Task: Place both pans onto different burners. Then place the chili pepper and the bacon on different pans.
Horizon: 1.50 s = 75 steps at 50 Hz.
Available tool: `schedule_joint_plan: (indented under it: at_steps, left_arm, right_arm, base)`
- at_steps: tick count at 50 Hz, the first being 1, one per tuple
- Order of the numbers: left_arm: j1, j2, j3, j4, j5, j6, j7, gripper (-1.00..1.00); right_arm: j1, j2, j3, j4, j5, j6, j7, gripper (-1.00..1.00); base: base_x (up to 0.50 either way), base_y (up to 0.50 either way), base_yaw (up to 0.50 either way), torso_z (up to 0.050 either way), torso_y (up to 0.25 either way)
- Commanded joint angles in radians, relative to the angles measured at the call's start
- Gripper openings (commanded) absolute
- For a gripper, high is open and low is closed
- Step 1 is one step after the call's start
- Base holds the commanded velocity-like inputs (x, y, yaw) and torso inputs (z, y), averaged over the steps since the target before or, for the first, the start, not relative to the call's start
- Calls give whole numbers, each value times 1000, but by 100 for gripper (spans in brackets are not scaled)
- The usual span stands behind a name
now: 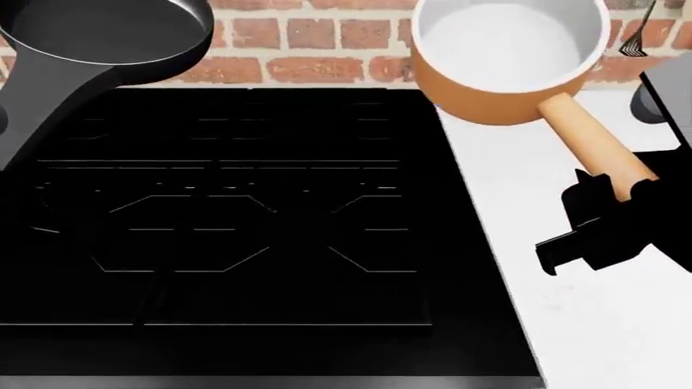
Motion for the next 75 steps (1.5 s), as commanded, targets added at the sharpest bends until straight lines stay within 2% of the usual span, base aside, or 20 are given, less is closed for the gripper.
schedule_joint_plan:
  at_steps: [1, 24, 35, 49, 59, 66, 75]
  left_arm:
    - [-97, -10, -25, -13, 30, -7, -20, -100]
    - [-96, -11, -24, -12, 33, -5, -18, -100]
    - [-97, -14, -27, -11, 33, -6, -14, -100]
    - [-100, -17, -30, -11, 31, -5, -13, -100]
    - [-98, -17, -33, -11, 35, -1, -6, -100]
    - [-94, -19, -33, -7, 36, 2, -3, -100]
    - [-87, -21, -32, -4, 42, 5, 1, -100]
  right_arm:
    - [69, 4, 44, 16, -60, 25, 11, -100]
    - [44, 12, 62, 1, -74, -3, -31, -100]
    - [37, 19, 60, 14, -24, -37, -21, -100]
    - [101, 16, -4, 56, 142, 7, 81, -100]
    - [172, -35, -65, 133, 258, 42, 159, -100]
    - [144, -86, -110, 161, 236, 30, 160, -100]
    - [60, -96, -140, 155, 166, -7, 123, -100]
  base:
    - [0, 500, 0, 0, 12]
    - [0, 490, 0, 1, 4]
    - [0, 1, 0, 1, 4]
    - [0, 0, 0, 1, 5]
    - [0, 0, 0, 1, 3]
    - [0, 0, 0, 1, 5]
    - [0, 0, 0, 1, 4]
